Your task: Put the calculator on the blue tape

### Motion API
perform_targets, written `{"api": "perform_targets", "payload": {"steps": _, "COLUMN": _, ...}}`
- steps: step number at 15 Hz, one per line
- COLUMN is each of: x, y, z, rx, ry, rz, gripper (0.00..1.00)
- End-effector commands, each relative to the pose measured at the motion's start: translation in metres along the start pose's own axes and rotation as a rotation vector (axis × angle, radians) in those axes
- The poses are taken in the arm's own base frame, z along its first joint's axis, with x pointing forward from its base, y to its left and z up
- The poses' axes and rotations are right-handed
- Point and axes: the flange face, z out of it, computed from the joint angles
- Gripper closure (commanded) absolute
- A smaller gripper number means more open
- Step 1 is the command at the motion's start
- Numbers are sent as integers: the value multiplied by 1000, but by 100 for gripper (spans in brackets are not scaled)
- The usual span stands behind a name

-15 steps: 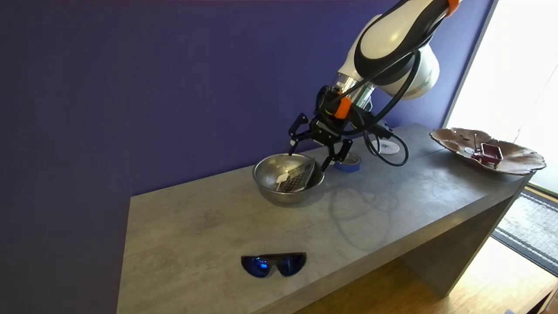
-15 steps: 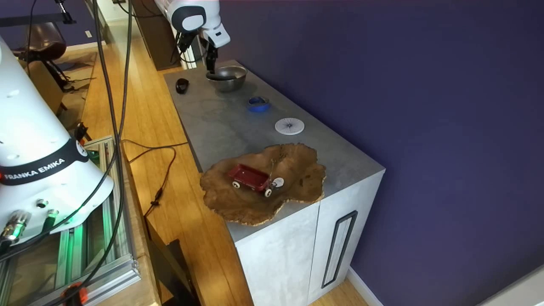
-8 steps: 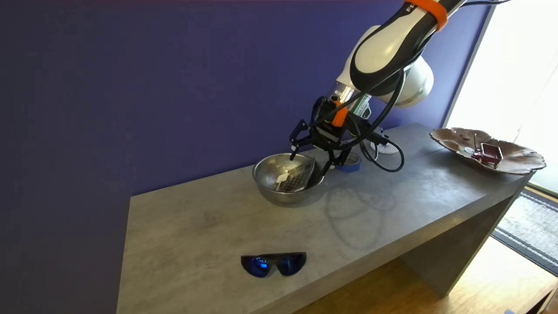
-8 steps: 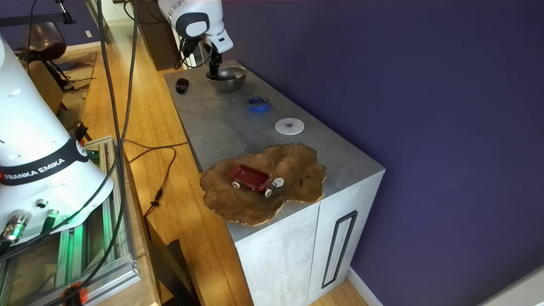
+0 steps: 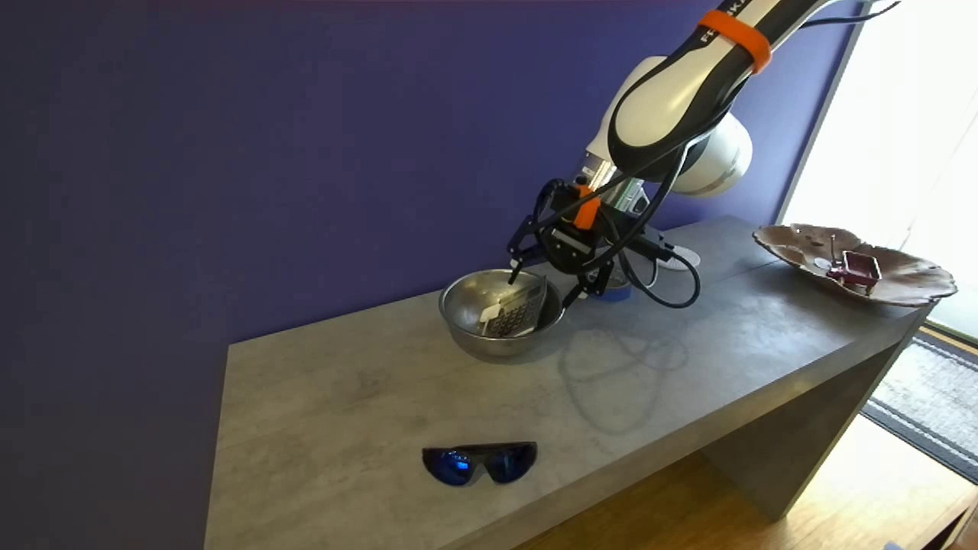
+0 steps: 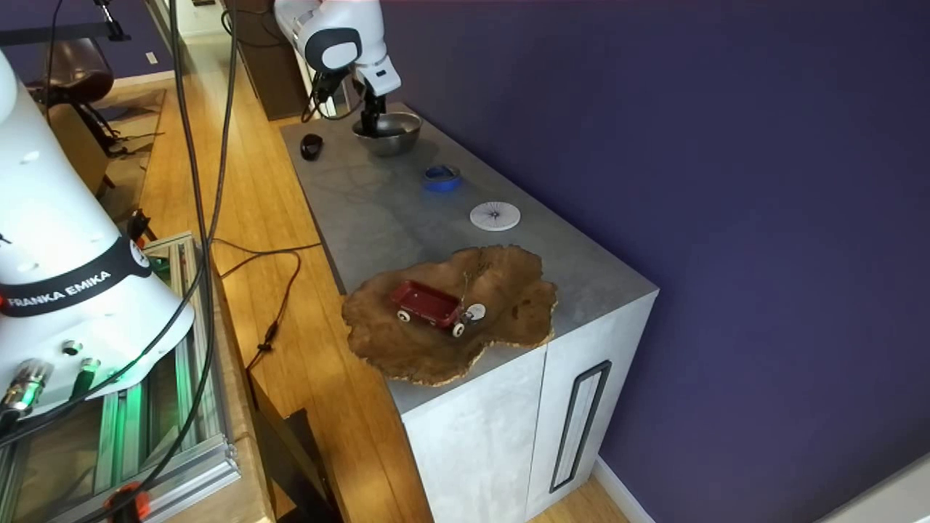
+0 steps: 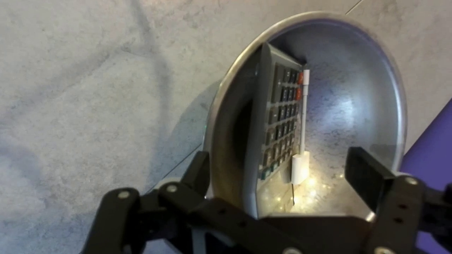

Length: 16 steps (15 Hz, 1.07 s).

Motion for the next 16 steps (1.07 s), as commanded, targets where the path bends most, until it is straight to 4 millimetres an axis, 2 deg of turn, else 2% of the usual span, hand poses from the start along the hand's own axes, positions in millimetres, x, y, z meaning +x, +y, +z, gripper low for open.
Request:
{"api": "perform_targets", "payload": {"steps": 1, "x": -15, "y": -17, "z": -9, "rx": 51, "ry": 16, "rz": -27, "gripper": 0}}
{"api": "perform_targets", "payload": {"steps": 6, "x": -25, "y": -26, "z": -17, "rx": 37, "ry": 15, "rz": -52, "gripper": 0}}
{"api": "perform_targets", "payload": {"steps": 12, "x": 4, "y": -26, "z": -1, "rx": 26, "ry": 34, "rz": 3, "gripper": 0}}
{"api": "perform_targets", "payload": {"steps": 16, "x": 8, "y": -30, "z": 17, "rx": 0, "ry": -21, "rz": 18, "gripper": 0}}
